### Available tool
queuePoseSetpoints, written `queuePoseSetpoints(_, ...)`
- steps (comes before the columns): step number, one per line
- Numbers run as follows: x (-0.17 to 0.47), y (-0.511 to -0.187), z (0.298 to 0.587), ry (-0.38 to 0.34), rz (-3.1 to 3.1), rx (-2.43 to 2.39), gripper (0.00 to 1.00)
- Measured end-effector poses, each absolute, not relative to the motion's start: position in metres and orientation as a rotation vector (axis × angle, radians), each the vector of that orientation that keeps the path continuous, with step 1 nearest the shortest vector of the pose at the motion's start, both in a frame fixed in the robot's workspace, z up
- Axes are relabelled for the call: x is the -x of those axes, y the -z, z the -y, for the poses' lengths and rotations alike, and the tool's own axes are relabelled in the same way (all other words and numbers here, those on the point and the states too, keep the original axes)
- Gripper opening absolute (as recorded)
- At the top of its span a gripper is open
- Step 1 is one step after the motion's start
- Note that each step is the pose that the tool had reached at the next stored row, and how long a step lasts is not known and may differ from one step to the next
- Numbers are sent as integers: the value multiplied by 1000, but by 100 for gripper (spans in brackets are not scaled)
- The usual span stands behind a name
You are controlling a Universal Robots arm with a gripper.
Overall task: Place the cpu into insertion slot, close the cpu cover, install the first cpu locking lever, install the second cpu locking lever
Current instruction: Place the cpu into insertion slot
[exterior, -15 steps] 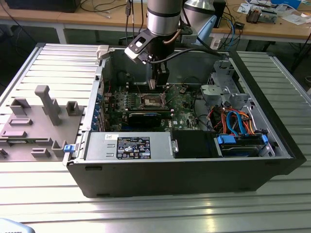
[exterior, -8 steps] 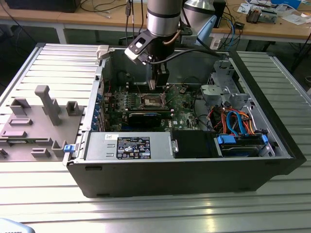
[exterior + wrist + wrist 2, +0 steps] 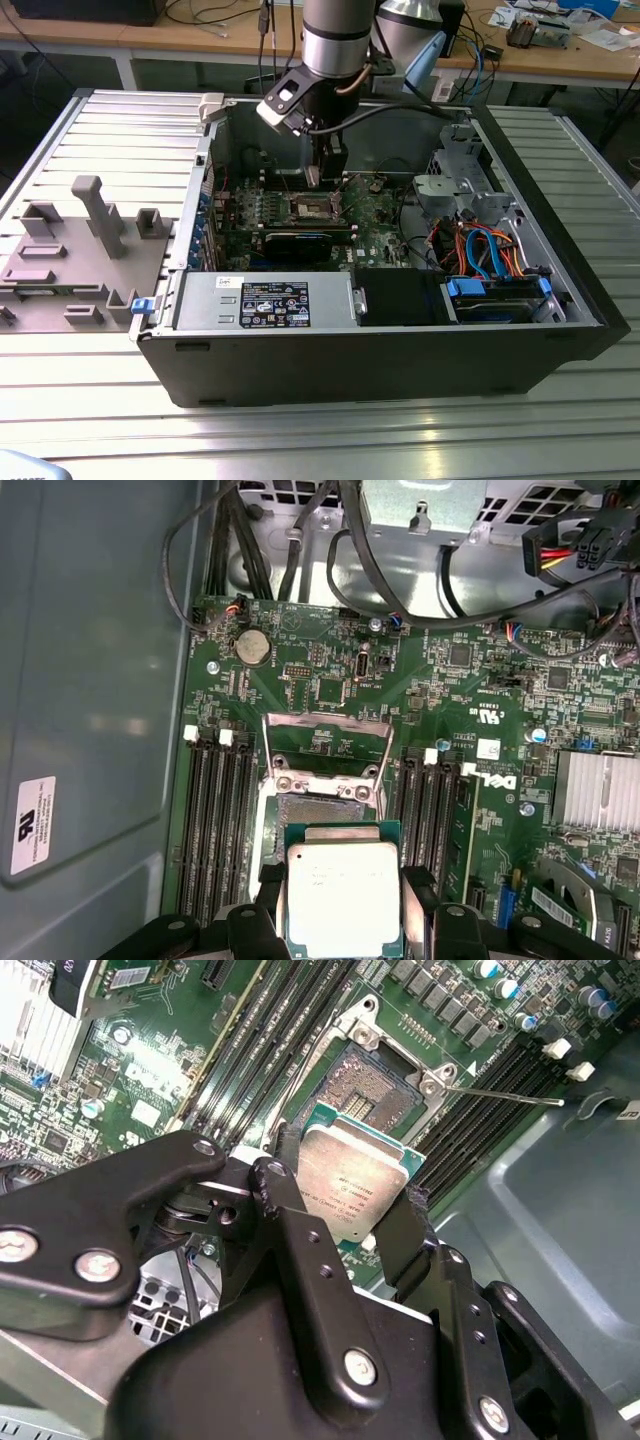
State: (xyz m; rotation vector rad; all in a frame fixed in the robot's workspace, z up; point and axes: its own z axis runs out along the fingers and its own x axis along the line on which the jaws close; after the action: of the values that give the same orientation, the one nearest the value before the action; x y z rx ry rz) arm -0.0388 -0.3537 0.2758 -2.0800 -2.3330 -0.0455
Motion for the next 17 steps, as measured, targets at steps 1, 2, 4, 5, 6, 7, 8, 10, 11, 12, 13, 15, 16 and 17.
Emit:
queuePoseSetpoints(1, 39, -275, 354, 46, 2333, 2080, 55)
queuePoseSetpoints(2, 39, -275, 354, 46, 2333, 2080, 55)
queuePoseSetpoints(4, 39, -274, 354, 46, 2333, 2080, 55)
queuePoseSetpoints(5, 39, -274, 354, 46, 2333, 2080, 55)
queuePoseSetpoints(6, 39, -274, 354, 46, 2333, 2080, 55)
queuePoseSetpoints(7, 39, -273, 354, 46, 2333, 2080, 55)
queuePoseSetpoints(8, 39, -273, 354, 46, 2333, 2080, 55)
queuePoseSetpoints(10, 39, -272, 354, 46, 2333, 2080, 55)
queuePoseSetpoints(11, 39, -272, 354, 46, 2333, 2080, 55)
queuePoseSetpoints(12, 39, -272, 354, 46, 2333, 2080, 55)
queuePoseSetpoints(13, 39, -271, 354, 46, 2333, 2080, 55)
queuePoseSetpoints(15, 39, -271, 354, 46, 2333, 2080, 55)
queuePoseSetpoints(16, 39, -271, 354, 45, 2333, 2080, 55)
queuePoseSetpoints(17, 39, -270, 354, 45, 2333, 2080, 55)
